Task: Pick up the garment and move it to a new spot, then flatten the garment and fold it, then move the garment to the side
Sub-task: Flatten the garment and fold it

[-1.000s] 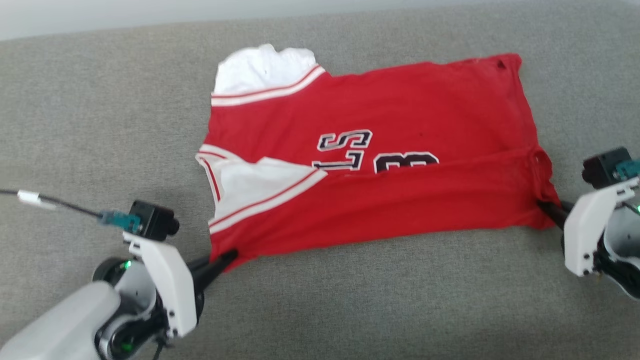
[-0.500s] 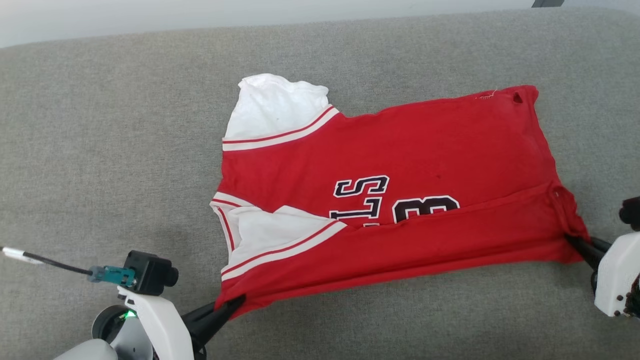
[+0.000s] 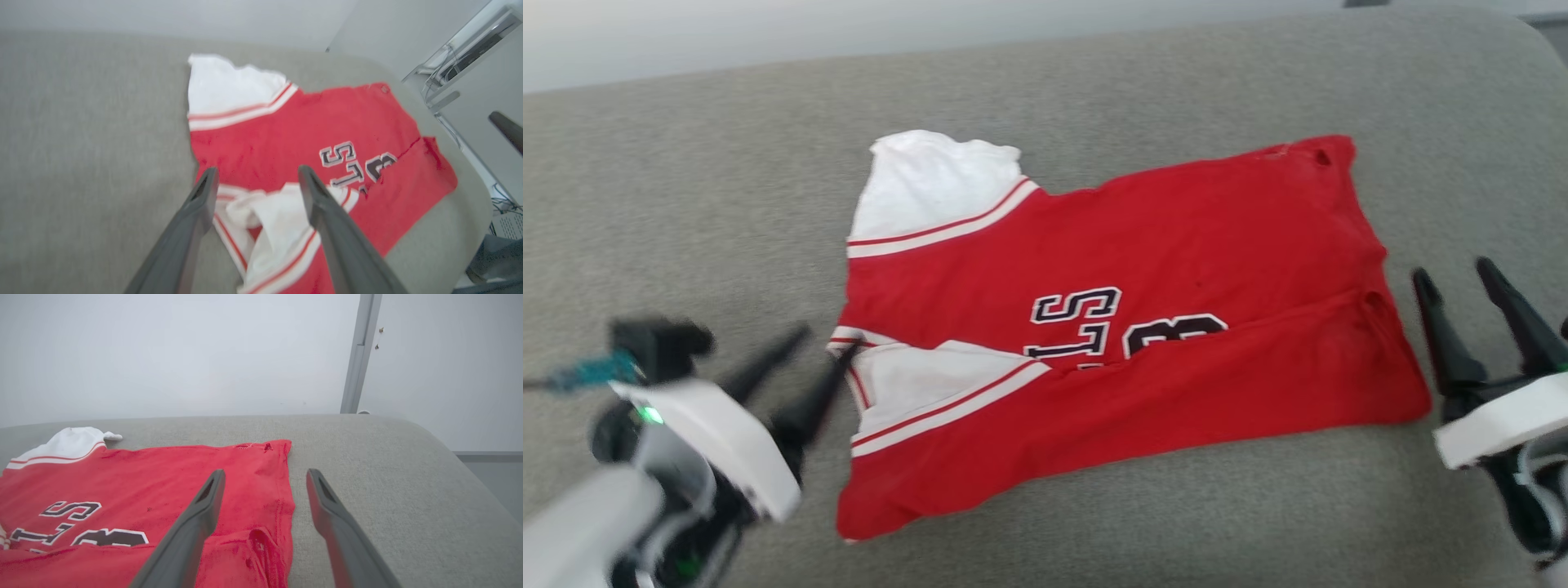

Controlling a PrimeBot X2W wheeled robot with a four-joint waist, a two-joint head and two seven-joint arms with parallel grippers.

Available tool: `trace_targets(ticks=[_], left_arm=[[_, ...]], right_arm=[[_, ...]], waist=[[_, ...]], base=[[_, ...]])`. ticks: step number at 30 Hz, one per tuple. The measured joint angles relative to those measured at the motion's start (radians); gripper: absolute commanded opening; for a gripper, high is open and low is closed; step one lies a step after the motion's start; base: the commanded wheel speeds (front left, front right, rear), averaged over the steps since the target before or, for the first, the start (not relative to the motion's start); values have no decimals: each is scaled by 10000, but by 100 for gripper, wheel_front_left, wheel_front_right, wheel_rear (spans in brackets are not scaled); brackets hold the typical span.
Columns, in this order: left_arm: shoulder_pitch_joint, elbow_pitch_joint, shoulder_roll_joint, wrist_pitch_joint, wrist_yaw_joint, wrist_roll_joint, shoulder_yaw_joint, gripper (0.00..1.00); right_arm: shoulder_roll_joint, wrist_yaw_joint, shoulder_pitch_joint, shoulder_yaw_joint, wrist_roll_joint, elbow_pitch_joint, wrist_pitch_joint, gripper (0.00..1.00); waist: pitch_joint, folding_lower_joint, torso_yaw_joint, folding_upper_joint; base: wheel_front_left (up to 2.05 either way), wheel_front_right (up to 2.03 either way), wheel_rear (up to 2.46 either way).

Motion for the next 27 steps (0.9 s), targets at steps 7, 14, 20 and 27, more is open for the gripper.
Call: trace_targets(ticks=[7, 14, 20, 27], left_arm=[[-1633, 1705, -305, -119, -88, 272, 633, 100], [-3622, 4316, -953, 1034, -439, 324, 639, 100], [-4853, 6617, -1327, 2780, -665, 151, 387, 100], [-5832, 8263, -1584, 5432, -821, -449, 163, 100]], right_arm=[[1131, 0, 12, -102, -763, -589, -579, 100], [1645, 0, -120, -111, -1208, -606, -709, 100], [2079, 0, -211, -345, -1223, -566, -759, 100], [2359, 0, -242, -516, -1223, -614, -761, 100]], waist=[[235, 0, -676, 0], [571, 0, -1648, 0], [888, 0, -2403, 0], [1341, 0, -2902, 0]], base=[[0, 0, 0], [0, 0, 0], [0, 0, 0], [0, 0, 0]])
